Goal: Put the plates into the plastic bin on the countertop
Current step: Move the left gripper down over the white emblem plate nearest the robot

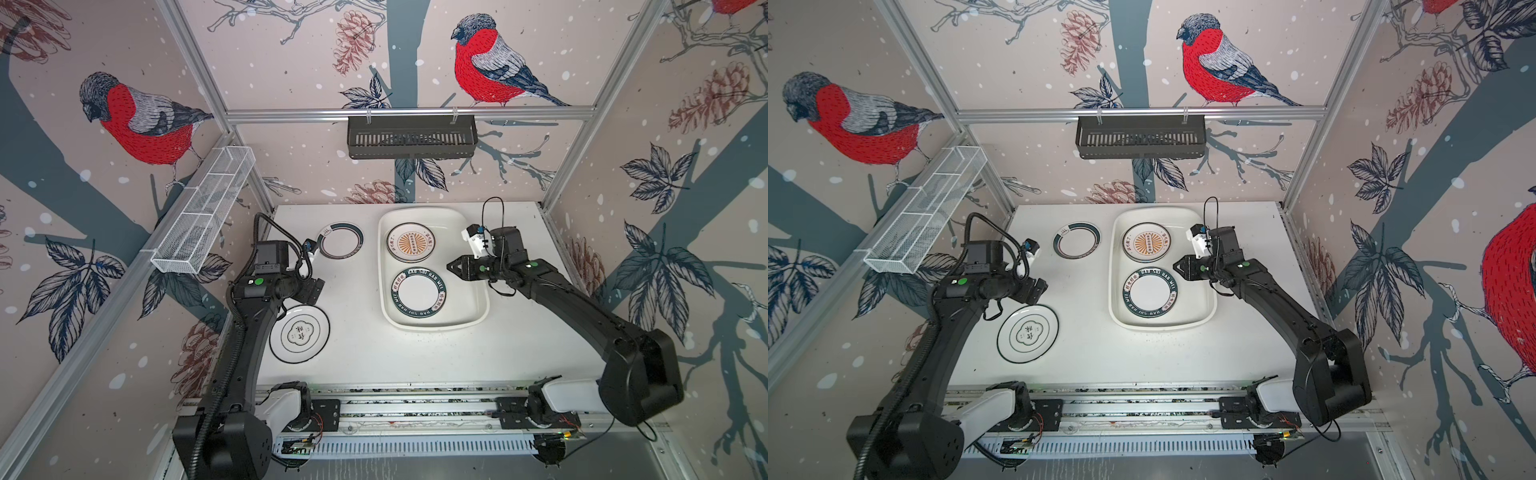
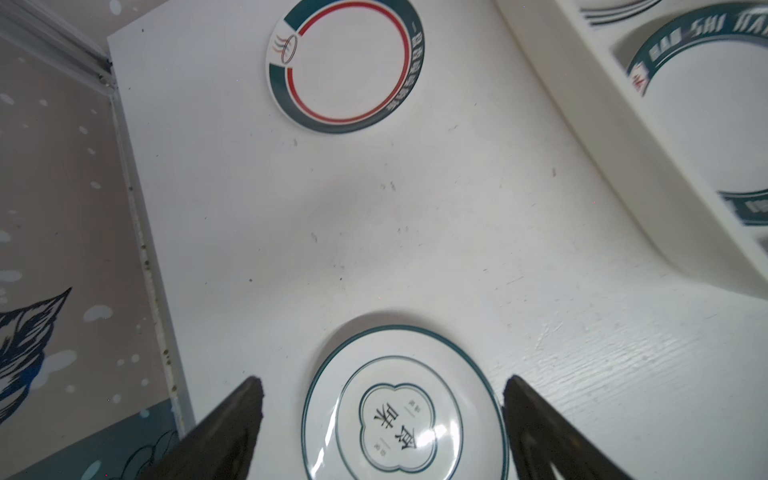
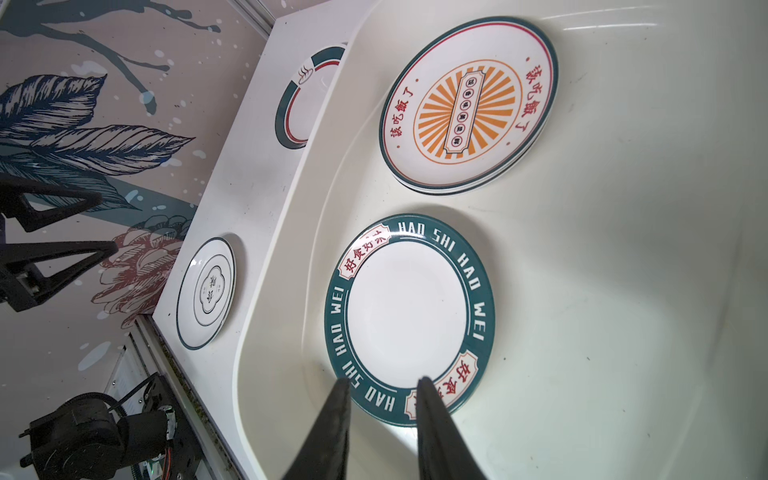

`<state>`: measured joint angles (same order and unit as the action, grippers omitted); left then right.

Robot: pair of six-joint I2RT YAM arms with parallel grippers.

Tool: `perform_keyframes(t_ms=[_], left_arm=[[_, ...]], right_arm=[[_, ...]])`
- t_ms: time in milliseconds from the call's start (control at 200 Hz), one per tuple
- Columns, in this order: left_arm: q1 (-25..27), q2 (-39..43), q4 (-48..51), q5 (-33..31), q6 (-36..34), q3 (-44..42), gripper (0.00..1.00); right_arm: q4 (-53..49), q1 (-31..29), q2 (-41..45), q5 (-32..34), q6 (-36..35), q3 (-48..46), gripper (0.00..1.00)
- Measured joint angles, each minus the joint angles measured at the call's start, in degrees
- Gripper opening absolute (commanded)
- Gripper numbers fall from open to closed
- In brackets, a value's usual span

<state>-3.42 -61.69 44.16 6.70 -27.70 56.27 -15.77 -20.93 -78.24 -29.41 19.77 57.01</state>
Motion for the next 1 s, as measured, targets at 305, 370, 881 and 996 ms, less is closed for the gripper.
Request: perform_keyframes(t_ms=[305, 370, 881, 996], left_arm=[[-0.5, 4.9, 5.1, -9.7, -9.9, -8.3, 0.91], [-0.5, 6.2, 6.5, -10.5, -12.1, -9.2, 0.91], [-0.5, 8.4, 12.7, -14.9, -29.3, -20.0, 0.91], [-0.5, 10.0, 10.9, -16.3, -32.3, -23.2, 0.92]], right_arm=[[1.0, 0.0, 0.7, 0.0, 0.0, -1.5, 0.32], [1.3, 0.1, 0.7, 0.0, 0.0, -2.0, 0.32], [3.0, 0.7, 0.7, -0.7, 0.9, -2.7, 0.33], [3.0, 0.9, 1.3, -0.7, 0.9, -2.8, 0.33]])
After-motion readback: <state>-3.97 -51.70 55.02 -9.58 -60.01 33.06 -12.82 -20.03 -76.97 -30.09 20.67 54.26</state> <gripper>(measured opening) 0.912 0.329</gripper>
